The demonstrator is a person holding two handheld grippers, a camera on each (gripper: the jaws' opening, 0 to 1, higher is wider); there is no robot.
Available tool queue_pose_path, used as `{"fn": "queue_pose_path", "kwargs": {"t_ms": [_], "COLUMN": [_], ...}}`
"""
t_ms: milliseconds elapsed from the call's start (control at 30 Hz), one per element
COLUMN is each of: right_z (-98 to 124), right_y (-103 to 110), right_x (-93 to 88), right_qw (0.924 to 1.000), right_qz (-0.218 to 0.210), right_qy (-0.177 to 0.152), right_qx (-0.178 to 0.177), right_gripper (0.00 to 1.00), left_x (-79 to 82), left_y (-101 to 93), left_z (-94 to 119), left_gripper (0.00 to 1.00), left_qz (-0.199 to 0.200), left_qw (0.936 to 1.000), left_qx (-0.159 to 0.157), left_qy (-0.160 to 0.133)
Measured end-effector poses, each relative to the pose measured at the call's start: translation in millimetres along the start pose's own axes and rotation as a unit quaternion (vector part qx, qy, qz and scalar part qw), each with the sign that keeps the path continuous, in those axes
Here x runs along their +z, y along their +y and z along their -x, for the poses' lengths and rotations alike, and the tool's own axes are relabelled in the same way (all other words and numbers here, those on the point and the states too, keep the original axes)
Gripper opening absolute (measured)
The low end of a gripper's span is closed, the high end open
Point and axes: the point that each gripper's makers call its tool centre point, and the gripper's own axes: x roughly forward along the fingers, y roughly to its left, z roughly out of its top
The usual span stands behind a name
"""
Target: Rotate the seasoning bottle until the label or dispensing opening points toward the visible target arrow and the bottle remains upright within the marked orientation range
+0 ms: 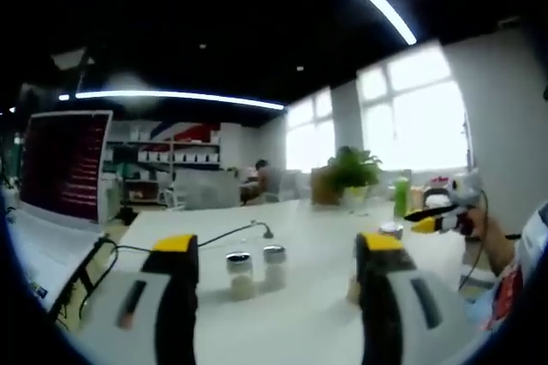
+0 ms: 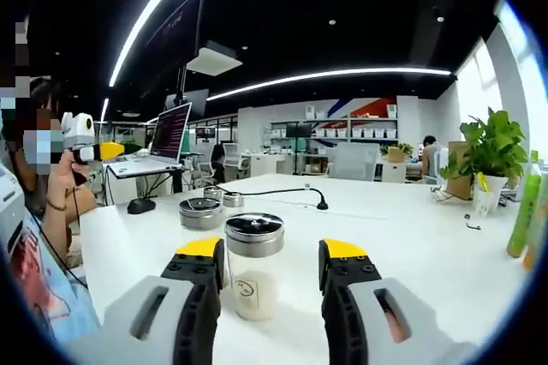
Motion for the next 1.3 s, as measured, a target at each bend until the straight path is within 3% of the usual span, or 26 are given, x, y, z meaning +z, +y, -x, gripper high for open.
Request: {"fn": "queue_pose_path", "kwargs": {"t_ms": [133,333,667,900,967,1033,1167,1300], "right_z": [1.1,4.3,14.0,13.0,13.3,14.5,18.1,21.1], "right_y": [2.5,8.9,6.8,10.2,8.5,6.3,4.9,-0.6], "right_x": [1.9,6.8,18.8,16.1,15.8,16.2,15.0,14.7], "right_qw": [1.0,0.9999,0.9996,0.9997,0.9998,0.9998,0.9998,0.9998], "right_qz": [0.004,0.013,0.018,0.011,0.009,0.011,0.008,0.011], "right_qy": [-0.001,-0.005,-0.022,-0.018,-0.017,-0.018,-0.016,-0.014], "right_qx": [0.002,0.009,0.002,0.009,0.006,0.001,0.0,-0.009], "right_gripper": [0.45,0.45,0.45,0.45,0.45,0.45,0.45,0.45], "left_x": [-0.9,-2.3,-6.8,3.0,14.8,12.4,16.1,32.8], "left_y": [-13.6,-24.5,-31.9,-40.9,-45.3,-51.1,-58.4,-60.3], "left_z": [-4.8,-5.9,-13.6,-16.2,-19.5,-21.6,-28.5,-34.2], "left_gripper": [0.81,0.8,0.77,0.74,0.74,0.74,0.74,0.71], "left_qz": [0.012,0.013,0.027,0.007,-0.025,-0.057,-0.054,-0.031], "left_qw": [0.9996,0.9991,0.9986,0.9979,0.9961,0.9953,0.9941,0.9921], "left_qx": [-0.026,-0.04,-0.044,-0.06,-0.068,-0.071,-0.086,-0.098], "left_qy": [-0.004,-0.004,-0.008,-0.024,-0.049,-0.033,-0.038,-0.073]}}
